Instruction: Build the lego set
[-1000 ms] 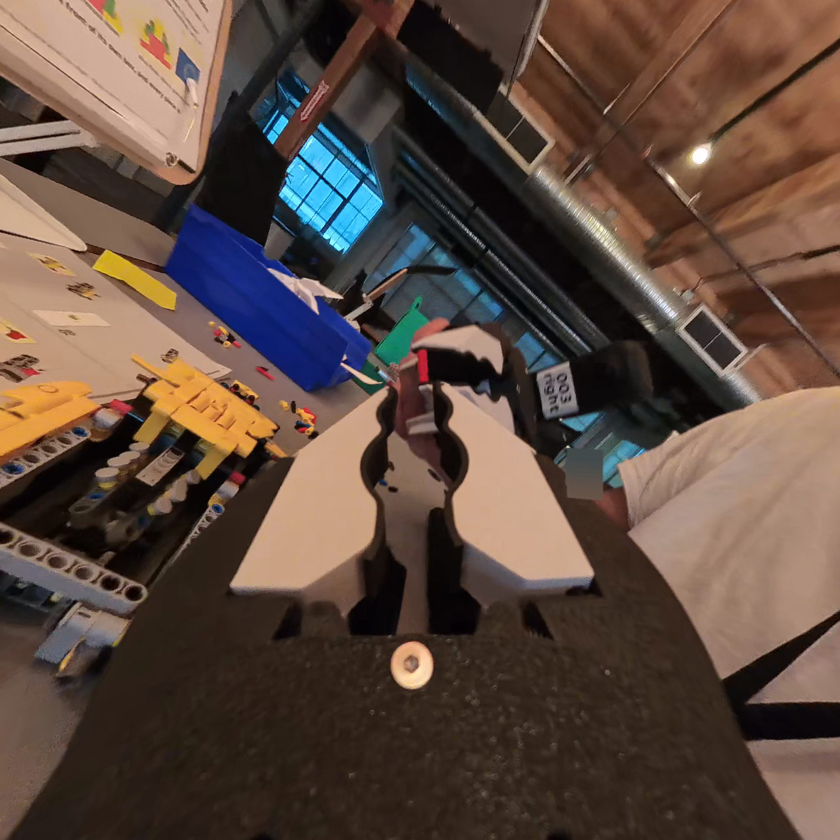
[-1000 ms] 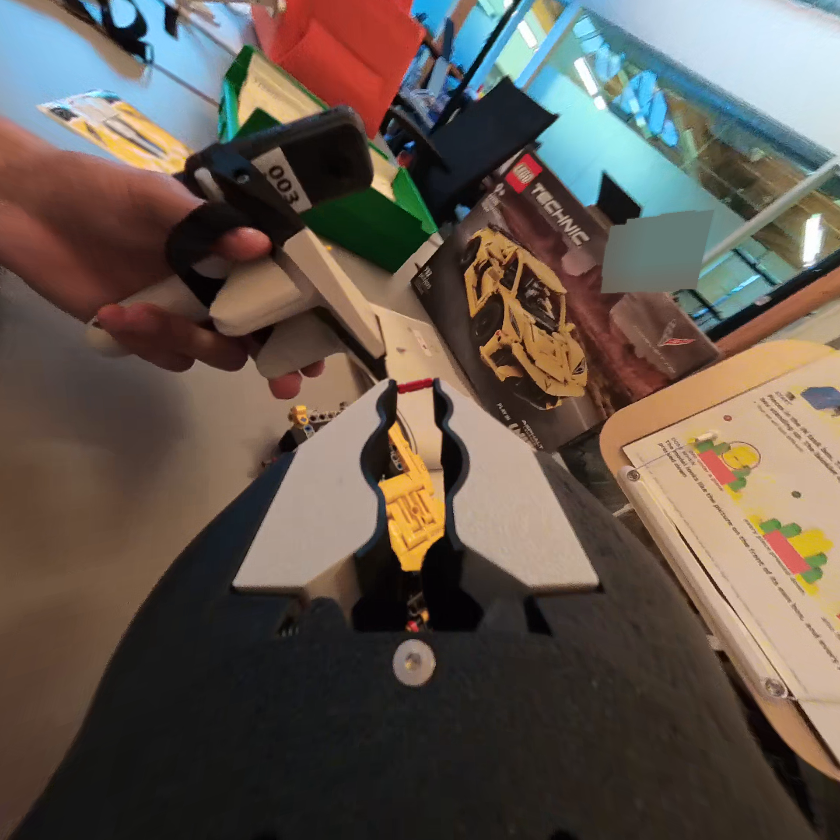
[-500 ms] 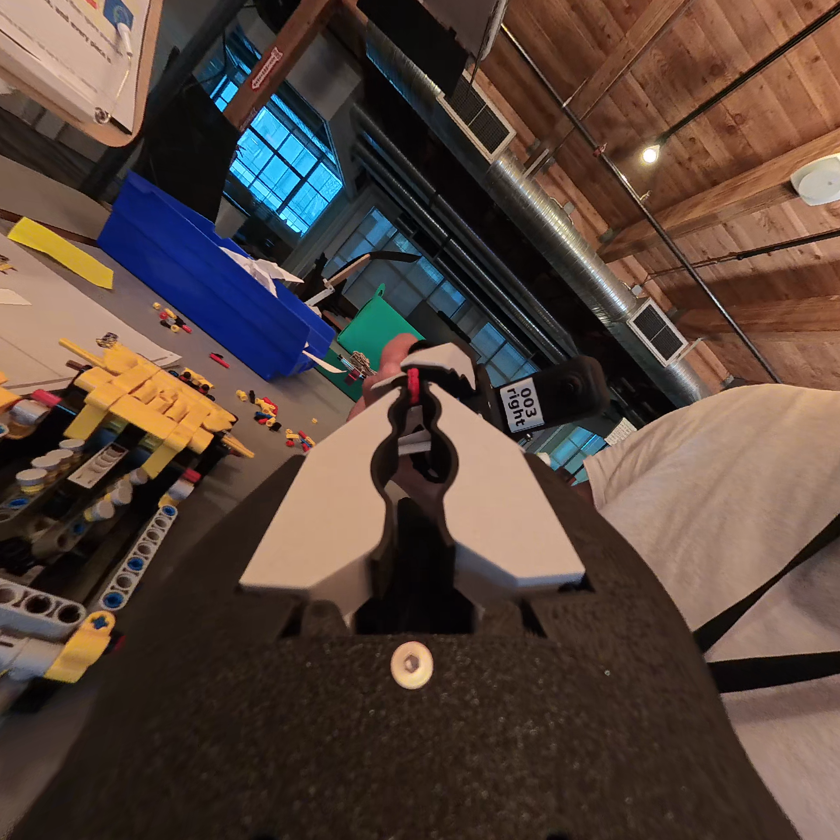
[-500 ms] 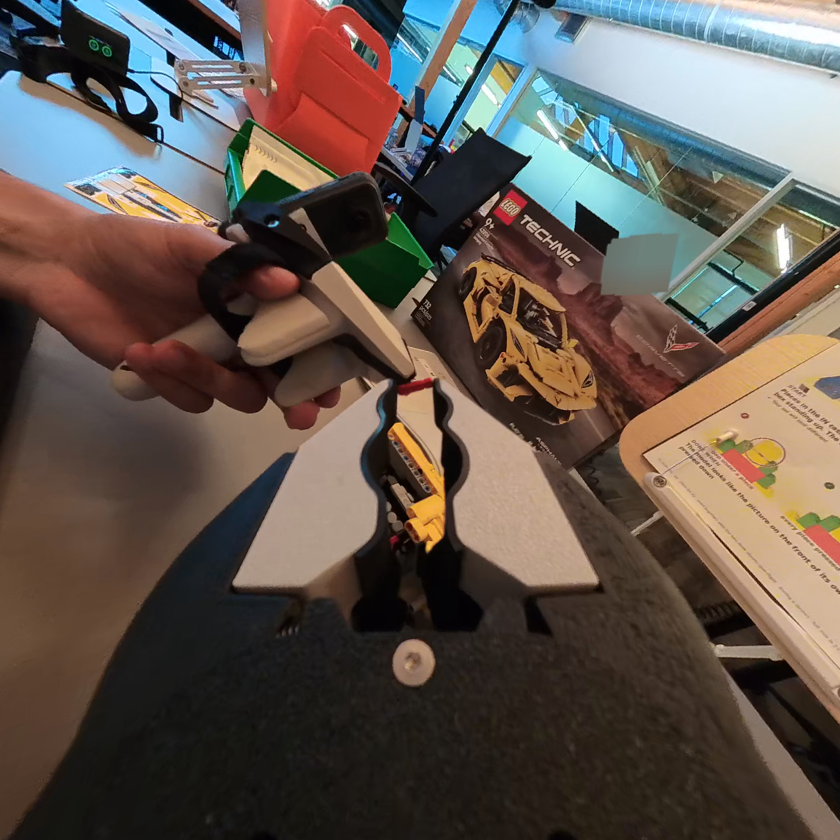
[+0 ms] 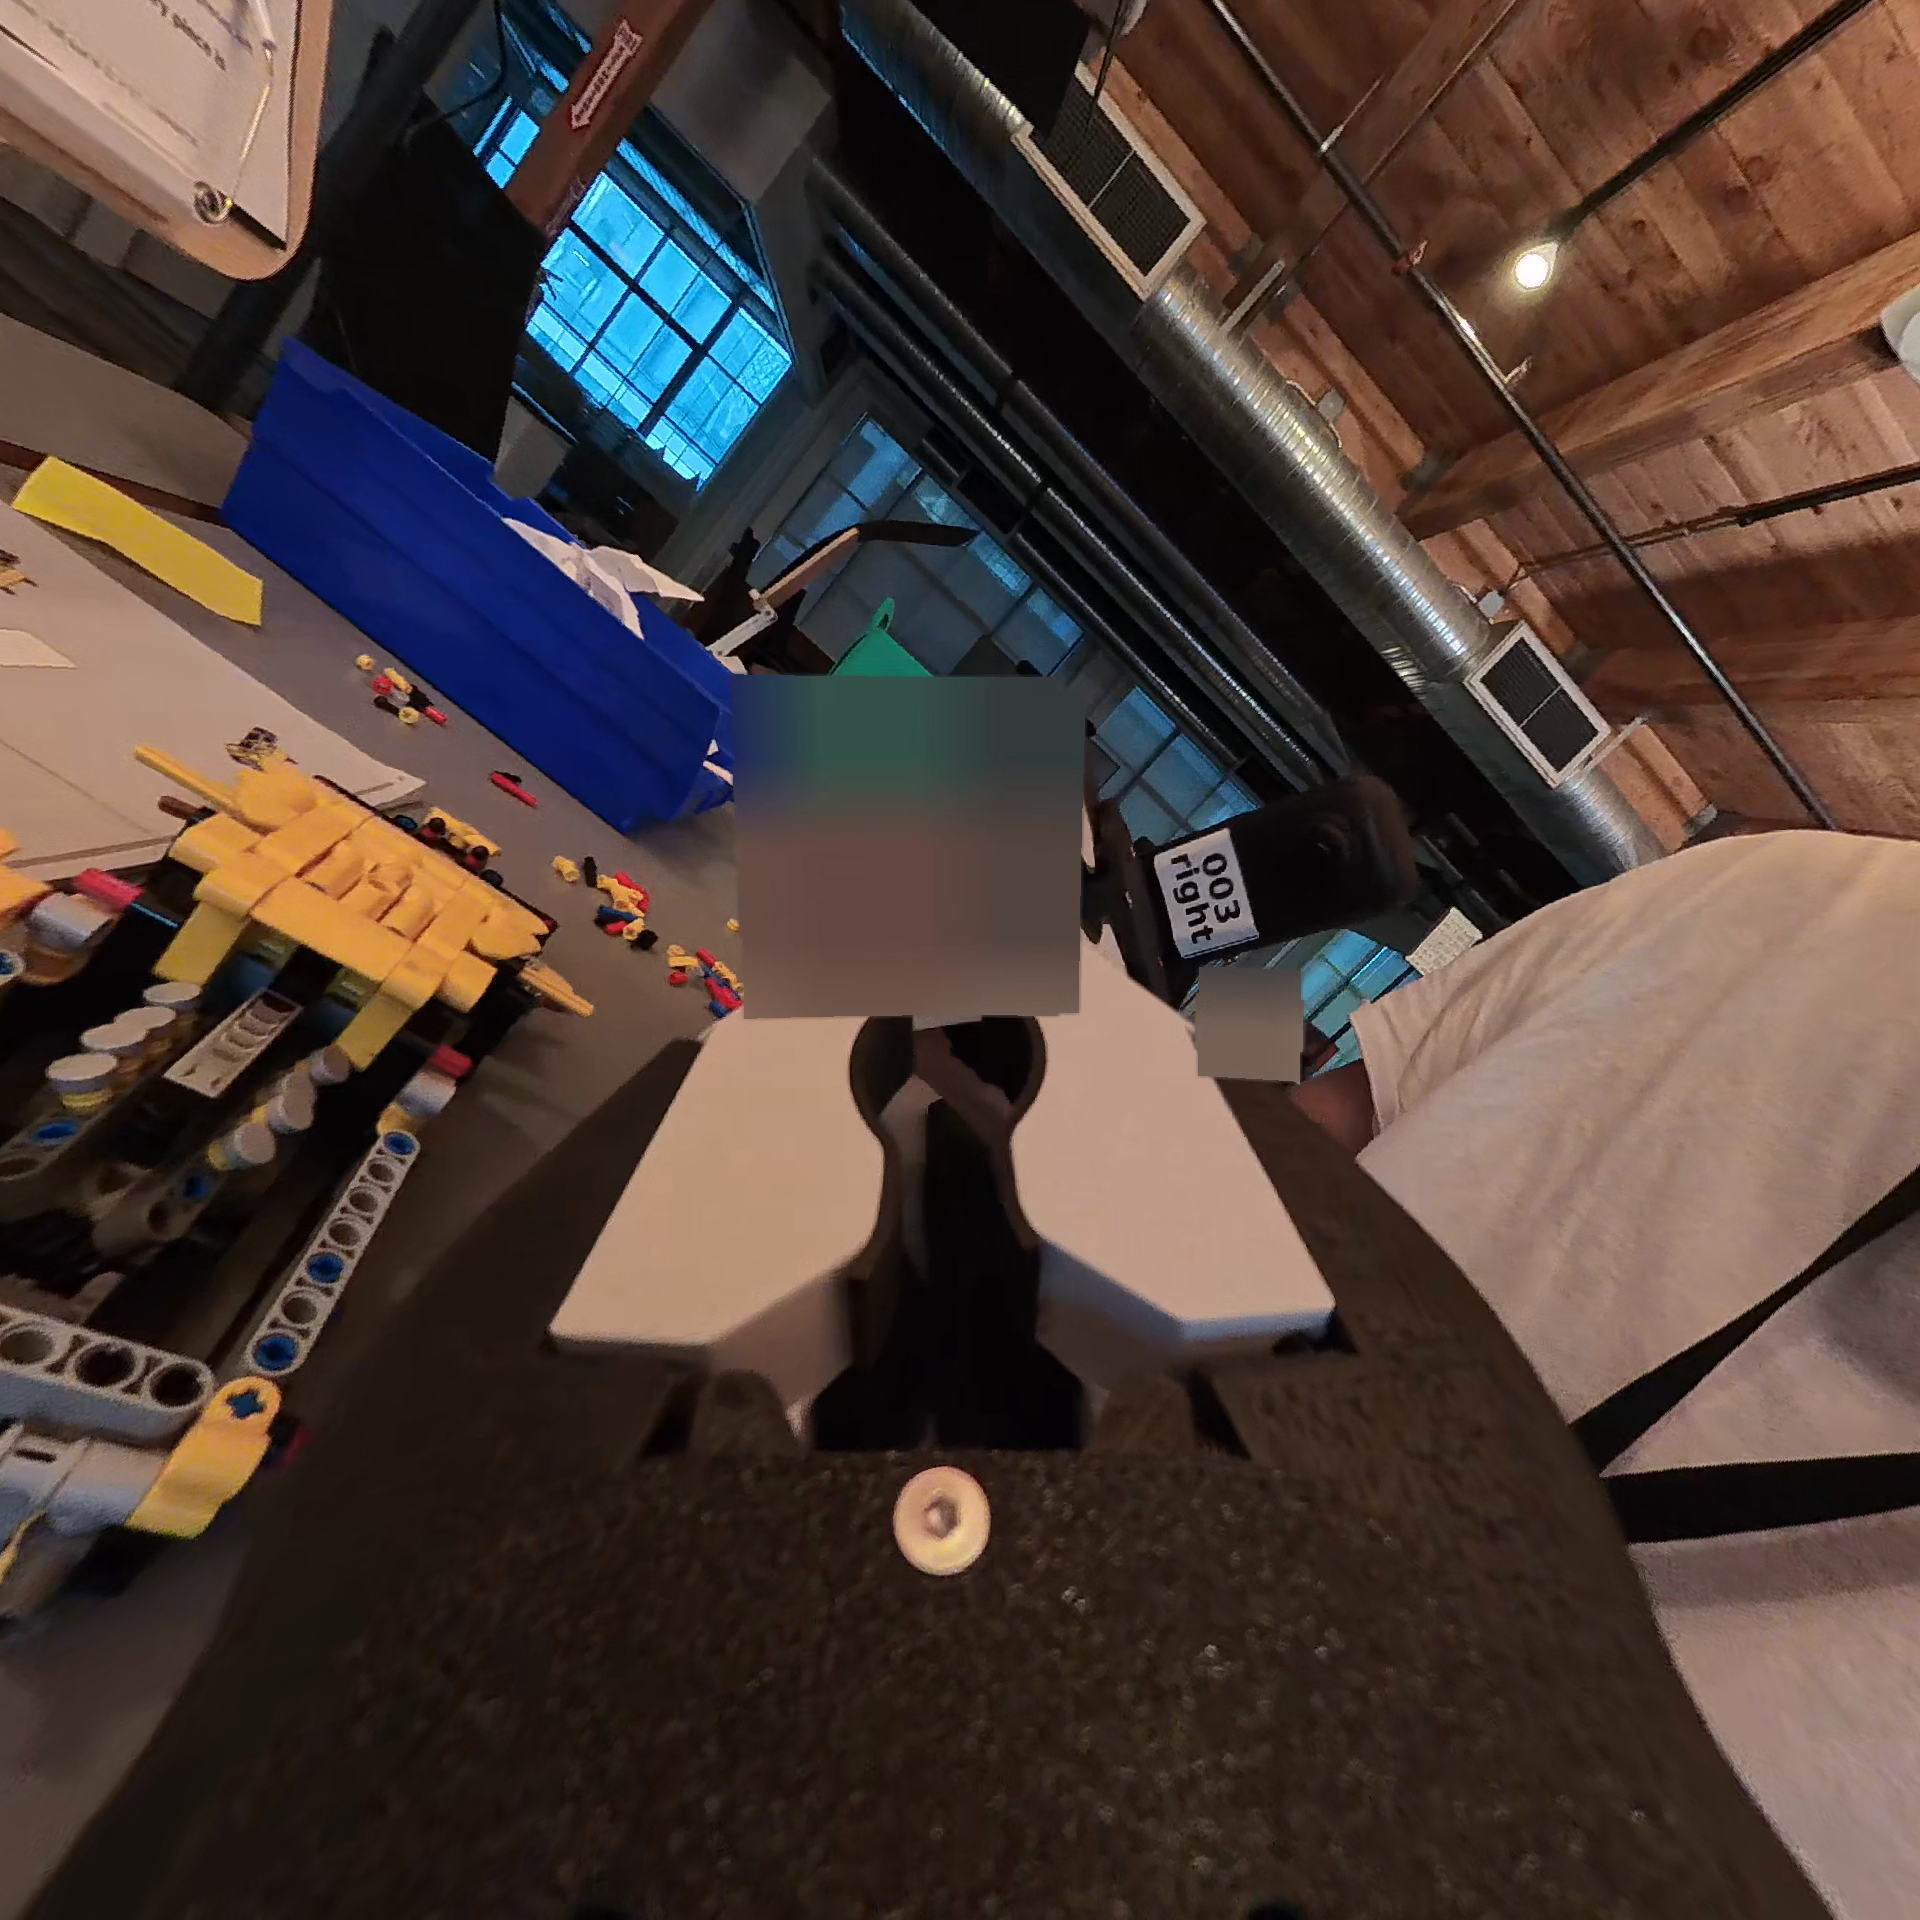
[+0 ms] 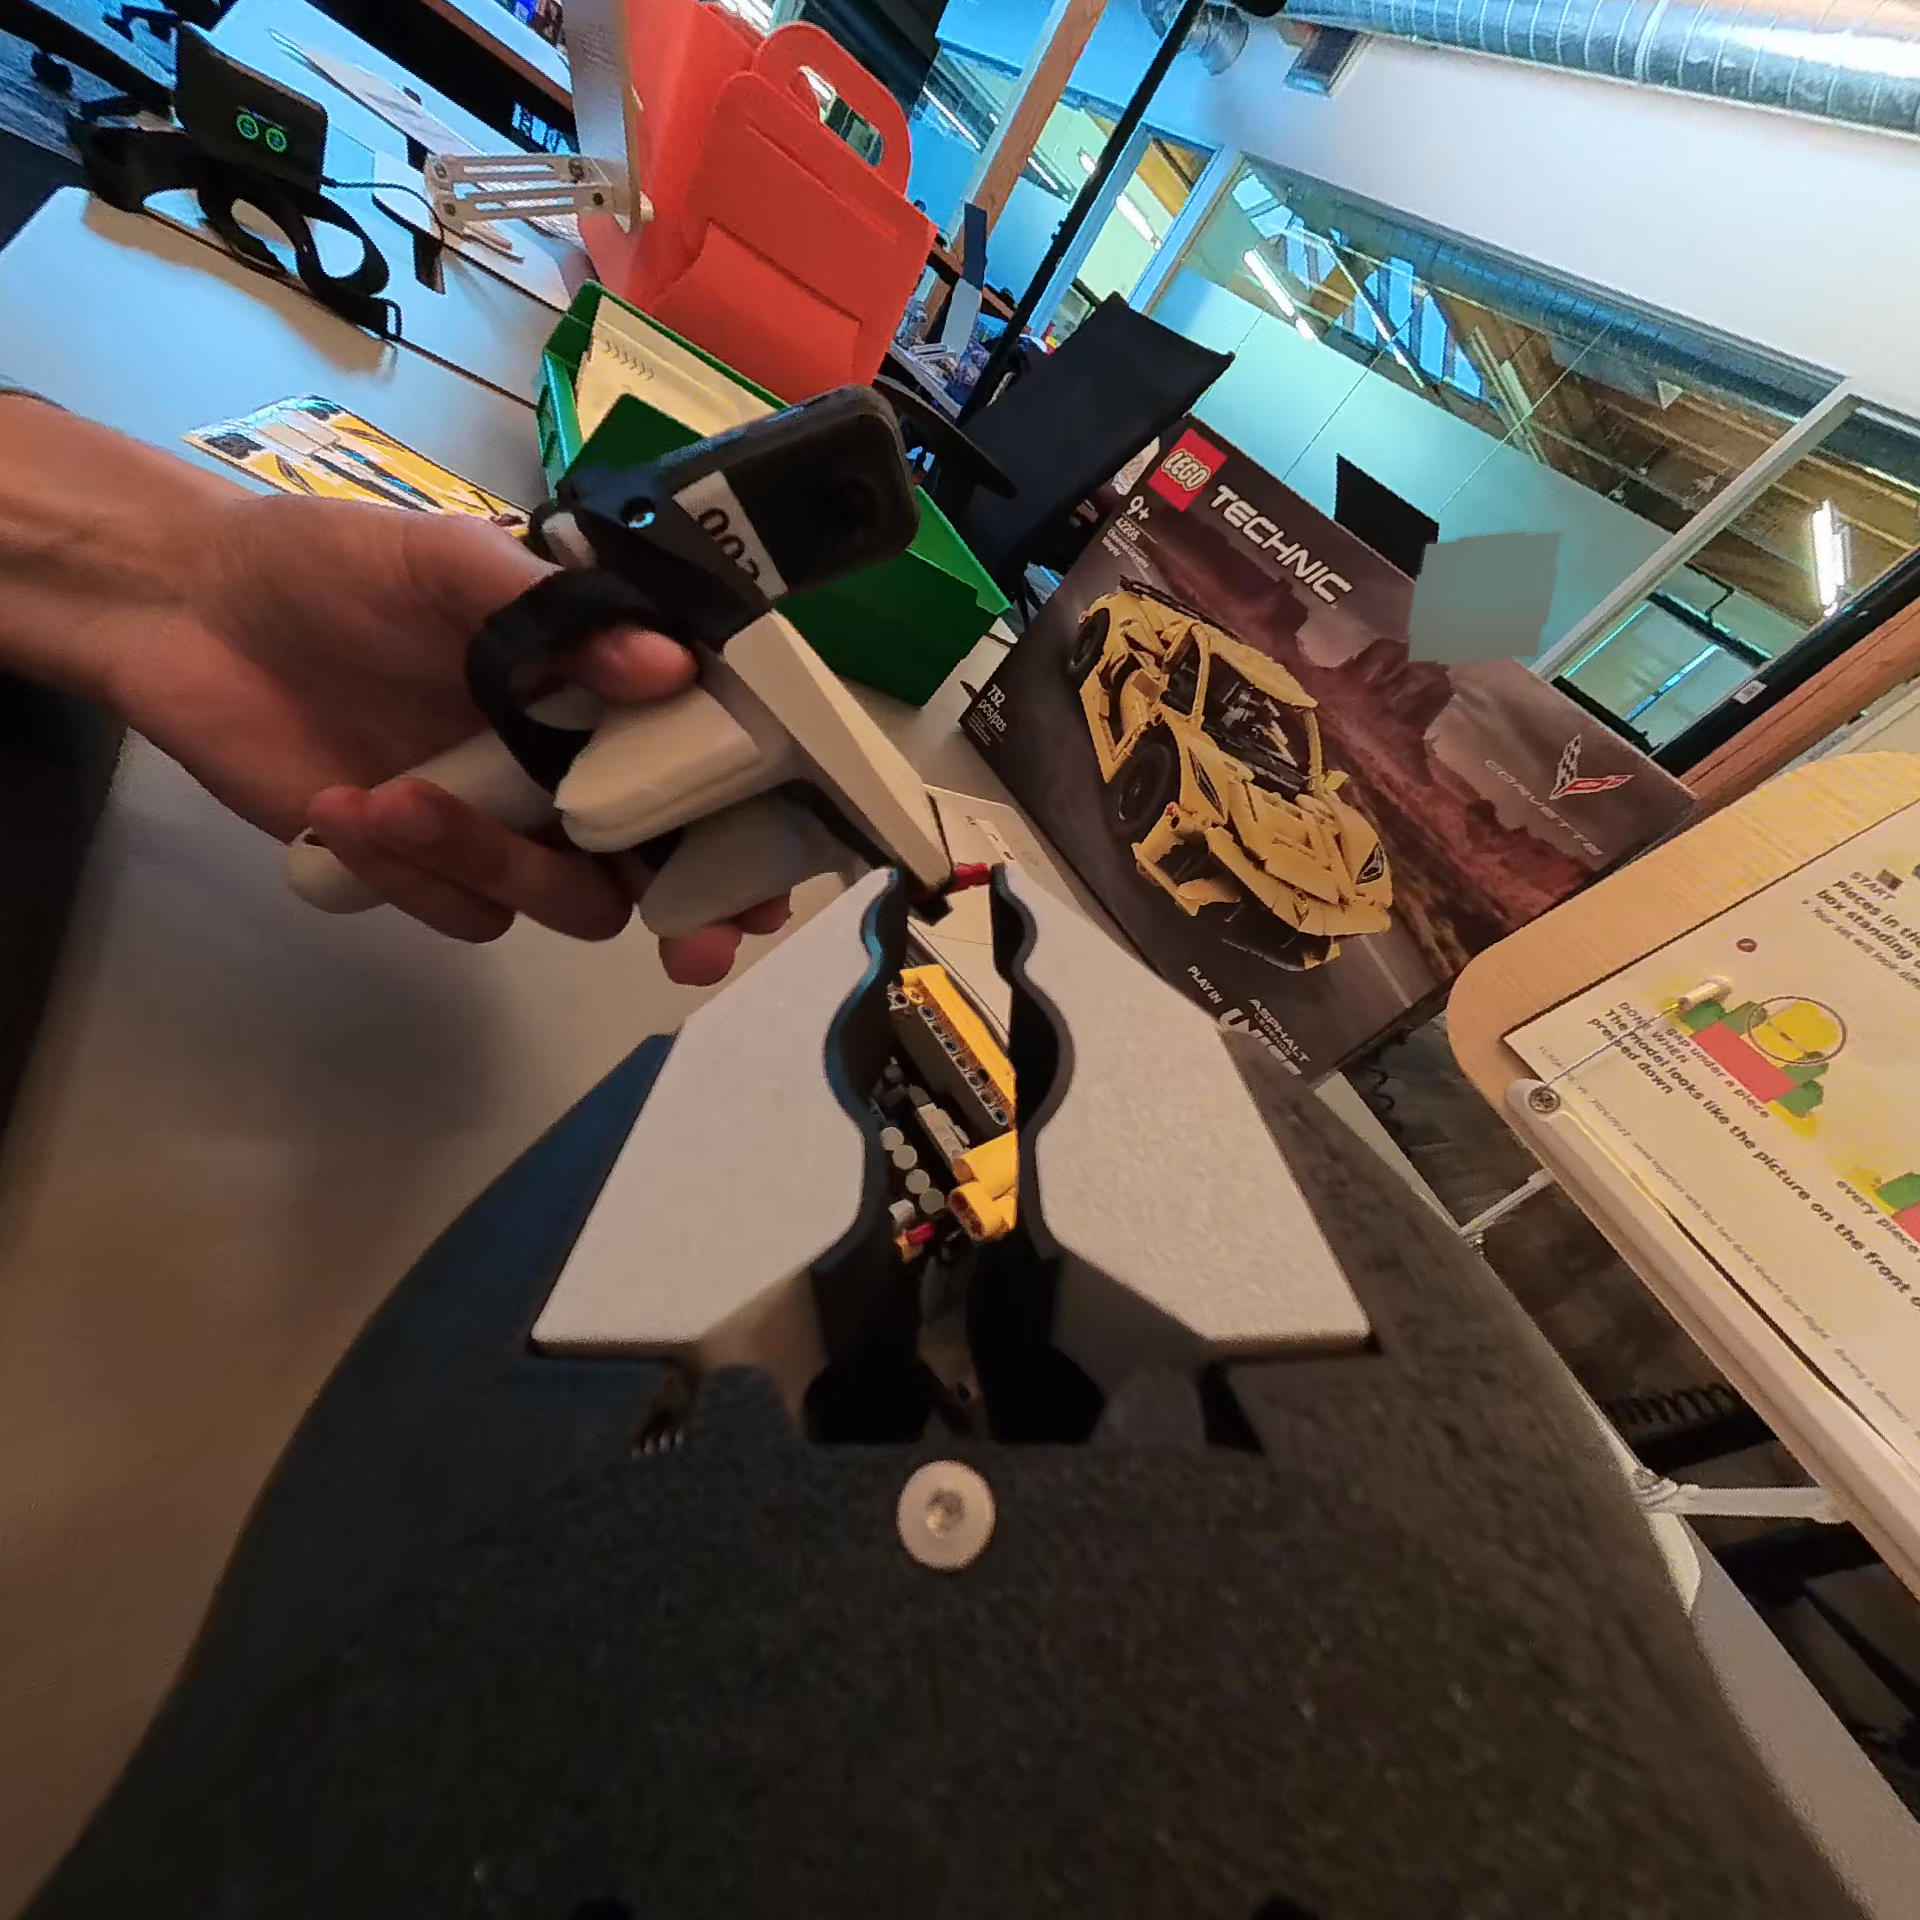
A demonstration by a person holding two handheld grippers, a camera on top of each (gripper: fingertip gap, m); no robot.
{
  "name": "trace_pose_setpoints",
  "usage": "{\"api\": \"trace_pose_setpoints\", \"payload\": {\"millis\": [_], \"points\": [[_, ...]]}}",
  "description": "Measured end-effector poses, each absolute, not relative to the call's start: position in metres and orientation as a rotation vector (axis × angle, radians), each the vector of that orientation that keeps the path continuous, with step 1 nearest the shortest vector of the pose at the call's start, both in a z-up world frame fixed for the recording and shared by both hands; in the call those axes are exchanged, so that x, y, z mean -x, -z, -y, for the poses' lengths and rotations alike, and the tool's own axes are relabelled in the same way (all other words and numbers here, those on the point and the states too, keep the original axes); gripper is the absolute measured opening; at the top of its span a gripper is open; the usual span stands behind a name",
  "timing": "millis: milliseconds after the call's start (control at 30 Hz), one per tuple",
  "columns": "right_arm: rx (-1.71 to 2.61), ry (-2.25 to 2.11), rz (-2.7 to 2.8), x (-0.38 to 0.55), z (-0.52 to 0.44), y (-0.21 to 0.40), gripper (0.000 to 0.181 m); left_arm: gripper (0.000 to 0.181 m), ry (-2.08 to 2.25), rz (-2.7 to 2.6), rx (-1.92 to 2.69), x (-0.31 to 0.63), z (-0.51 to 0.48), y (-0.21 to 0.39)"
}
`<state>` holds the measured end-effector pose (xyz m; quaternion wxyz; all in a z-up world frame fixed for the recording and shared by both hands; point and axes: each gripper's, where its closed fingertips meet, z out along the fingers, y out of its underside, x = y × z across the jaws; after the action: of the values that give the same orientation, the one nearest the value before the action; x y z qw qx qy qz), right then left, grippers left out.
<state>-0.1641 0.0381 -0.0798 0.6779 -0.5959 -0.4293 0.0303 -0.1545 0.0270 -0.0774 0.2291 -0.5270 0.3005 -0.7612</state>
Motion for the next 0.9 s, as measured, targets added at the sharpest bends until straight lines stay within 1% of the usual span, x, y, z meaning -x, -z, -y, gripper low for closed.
{"api": "trace_pose_setpoints", "payload": {"millis": [67,100,167,200,267,300,367,400,467,567,733,800,900], "points": [[1.357,-0.089,0.953,0.163,-0.039,0.082,0.014,0.004,2.058,-0.84,1.463,0.154,-0.028,0.079],[1.376,-0.135,0.942,0.162,-0.038,0.084,0.018,0.003,2.028,-0.843,1.464,0.155,-0.03,0.08],[1.446,-0.323,0.89,0.159,-0.035,0.087,0.021,0.004,1.896,-0.864,1.493,0.155,-0.039,0.085],[1.491,-0.447,0.847,0.157,-0.035,0.087,0.024,0.004,1.767,-0.915,1.508,0.154,-0.042,0.09],[1.614,-0.696,0.736,0.15,-0.039,0.09,0.021,0.004,1.458,-1.05,1.475,0.151,-0.045,0.098],[1.685,-0.811,0.671,0.147,-0.043,0.094,0.025,0.004,1.296,-1.114,1.431,0.15,-0.045,0.101],[1.772,-1.053,0.529,0.148,-0.047,0.096,0.027,0.004,1.023,-1.202,1.339,0.148,-0.044,0.103],[1.762,-1.172,0.481,0.15,-0.045,0.092,0.027,0.004,0.92,-1.231,1.29,0.147,-0.042,0.103],[1.773,-1.246,0.418,0.151,-0.046,0.094,0.02,0.004,0.775,-1.277,1.208,0.146,-0.037,0.103],[1.77,-1.231,0.448,0.153,-0.042,0.098,0.012,0.003,0.681,-1.301,1.153,0.144,-0.034,0.103],[1.783,-1.268,0.469,0.154,-0.037,0.103,0.004,0.004,0.683,-1.328,1.141,0.143,-0.031,0.105],[1.753,-1.425,0.412,0.155,-0.034,0.097,0.003,0.004,0.641,-1.319,1.074,0.144,-0.028,0.098],[1.647,-1.803,0.292,0.158,-0.025,0.084,0.003,0.004,0.598,-1.289,0.955,0.147,-0.02,0.084]]}}
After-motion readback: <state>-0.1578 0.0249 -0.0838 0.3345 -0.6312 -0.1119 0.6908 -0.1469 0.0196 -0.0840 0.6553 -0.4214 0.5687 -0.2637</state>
